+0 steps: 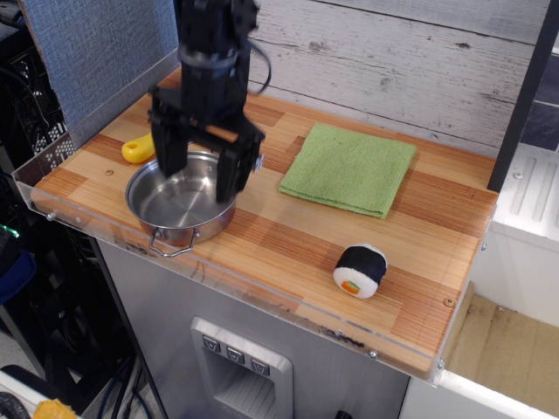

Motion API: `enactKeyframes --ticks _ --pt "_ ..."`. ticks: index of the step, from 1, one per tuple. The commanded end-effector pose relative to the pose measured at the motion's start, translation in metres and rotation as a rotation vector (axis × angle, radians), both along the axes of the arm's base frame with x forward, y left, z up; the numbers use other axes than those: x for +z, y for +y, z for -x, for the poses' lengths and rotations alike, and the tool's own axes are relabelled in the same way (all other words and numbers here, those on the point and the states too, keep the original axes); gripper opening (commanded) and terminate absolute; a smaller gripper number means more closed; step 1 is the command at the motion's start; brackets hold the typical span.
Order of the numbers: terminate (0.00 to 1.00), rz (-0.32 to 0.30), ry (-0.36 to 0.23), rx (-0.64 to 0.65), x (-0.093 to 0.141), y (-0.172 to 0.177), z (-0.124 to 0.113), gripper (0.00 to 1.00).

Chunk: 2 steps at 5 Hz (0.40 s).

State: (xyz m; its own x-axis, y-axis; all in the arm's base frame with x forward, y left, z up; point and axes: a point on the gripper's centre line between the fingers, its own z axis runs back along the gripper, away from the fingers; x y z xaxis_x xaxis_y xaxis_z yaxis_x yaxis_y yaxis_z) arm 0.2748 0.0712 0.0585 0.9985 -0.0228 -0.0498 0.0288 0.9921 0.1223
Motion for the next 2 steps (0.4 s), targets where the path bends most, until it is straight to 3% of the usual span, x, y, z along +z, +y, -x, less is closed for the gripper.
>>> enactKeyframes --ticks 1,2 --pt "0.0 -0.03 -0.039 -0.025 -0.012 0.0 0.002 1.0" --pt "0.0 -0.006 -0.014 -0.03 -0.024 -0.002 0.001 1.0"
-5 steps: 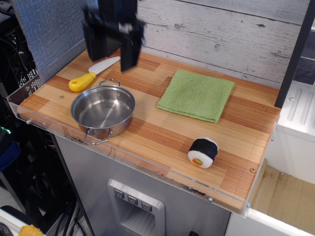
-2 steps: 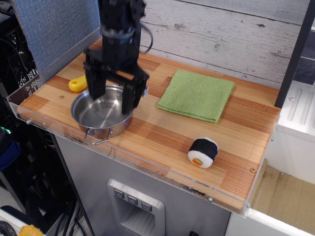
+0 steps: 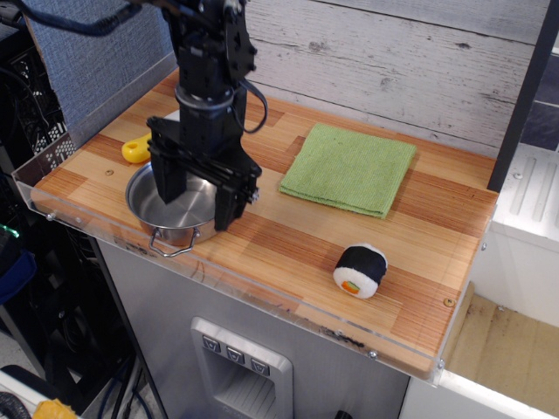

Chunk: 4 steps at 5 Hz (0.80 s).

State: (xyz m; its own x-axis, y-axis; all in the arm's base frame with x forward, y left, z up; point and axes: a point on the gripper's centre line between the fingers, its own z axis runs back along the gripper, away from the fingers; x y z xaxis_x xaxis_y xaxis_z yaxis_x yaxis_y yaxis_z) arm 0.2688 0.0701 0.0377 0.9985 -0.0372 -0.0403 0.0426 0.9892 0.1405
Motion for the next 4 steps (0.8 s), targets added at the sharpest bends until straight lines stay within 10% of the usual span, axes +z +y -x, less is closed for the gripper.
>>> enactKeyframes --ticks 1,2,3,4 --pt "0.0 0.03 0.011 -0.029 -0.0107 -0.008 -0.008 1.0" --pt "0.0 0.022 0.023 -0.043 -0.0148 -0.0121 -0.009 1.0" --pt "0.0 0.026 0.013 -0.041 -0.0117 -0.0116 -0.0095 0.0" --pt "0.0 0.024 -0.01 -0.043 -0.0055 -0.01 -0.0088 0.0"
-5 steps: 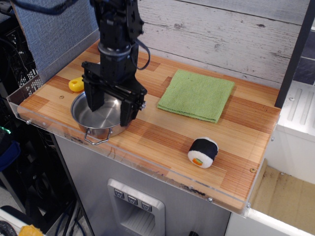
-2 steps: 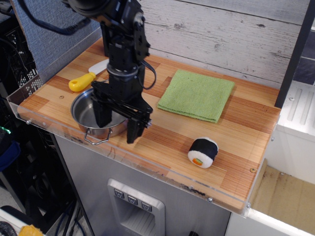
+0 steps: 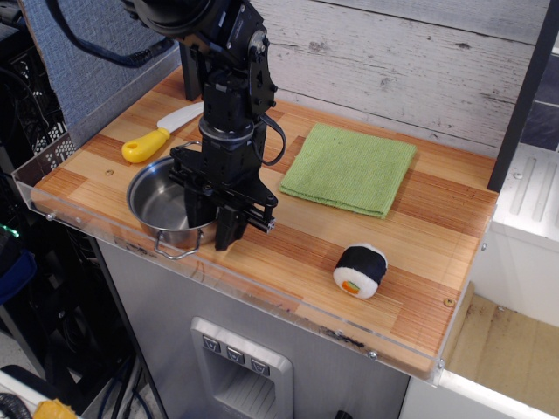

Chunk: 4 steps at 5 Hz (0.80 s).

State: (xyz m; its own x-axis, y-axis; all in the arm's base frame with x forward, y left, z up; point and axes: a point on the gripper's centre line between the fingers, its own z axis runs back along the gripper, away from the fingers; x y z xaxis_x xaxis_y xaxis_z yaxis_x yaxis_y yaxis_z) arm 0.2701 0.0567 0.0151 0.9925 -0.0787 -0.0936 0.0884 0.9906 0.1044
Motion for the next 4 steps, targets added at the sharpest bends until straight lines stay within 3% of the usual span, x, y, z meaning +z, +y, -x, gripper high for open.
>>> enactKeyframes --ticks 1,2,3,4 --pt "0.0 -0.013 -0.148 -0.042 0.036 0.007 -0.005 0.0" --pt "0.0 -0.018 -0.211 -0.06 0.062 0.009 -0.009 0.0" --pt "0.0 -0.024 -0.137 -0.119 0.077 -0.01 -0.042 0.0" --pt "0.0 0.012 -0.099 -0.165 0.072 -0.037 -0.073 0.0"
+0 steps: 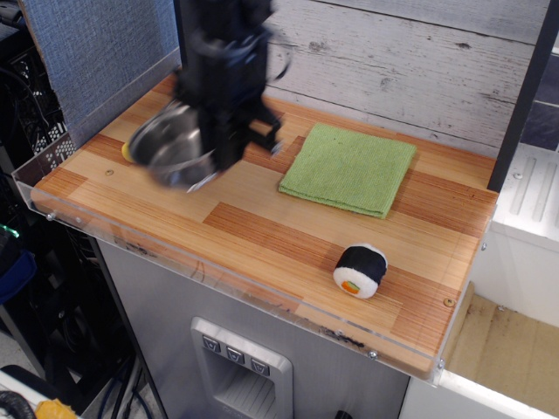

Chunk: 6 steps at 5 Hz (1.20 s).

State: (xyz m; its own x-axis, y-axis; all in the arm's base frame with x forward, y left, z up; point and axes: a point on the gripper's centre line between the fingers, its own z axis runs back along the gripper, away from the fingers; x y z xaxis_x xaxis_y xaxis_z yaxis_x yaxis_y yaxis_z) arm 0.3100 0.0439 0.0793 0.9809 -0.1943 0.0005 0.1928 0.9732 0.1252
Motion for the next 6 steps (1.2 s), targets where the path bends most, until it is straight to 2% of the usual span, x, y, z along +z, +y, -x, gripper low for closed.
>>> enactKeyframes --ticks 1,2,4,6 --pt "0.0 0.06 -0.029 -0.068 0.009 -0.04 -0.045 0.0" --pt "0.0 0.067 -0.038 -0.065 0.005 -0.057 -0.057 0.0" --pt "0.0 0.063 -0.069 -0.09 -0.003 -0.084 -0.063 0.0" --pt "0.0 0.06 -0.068 -0.085 -0.014 -0.094 -0.071 0.0"
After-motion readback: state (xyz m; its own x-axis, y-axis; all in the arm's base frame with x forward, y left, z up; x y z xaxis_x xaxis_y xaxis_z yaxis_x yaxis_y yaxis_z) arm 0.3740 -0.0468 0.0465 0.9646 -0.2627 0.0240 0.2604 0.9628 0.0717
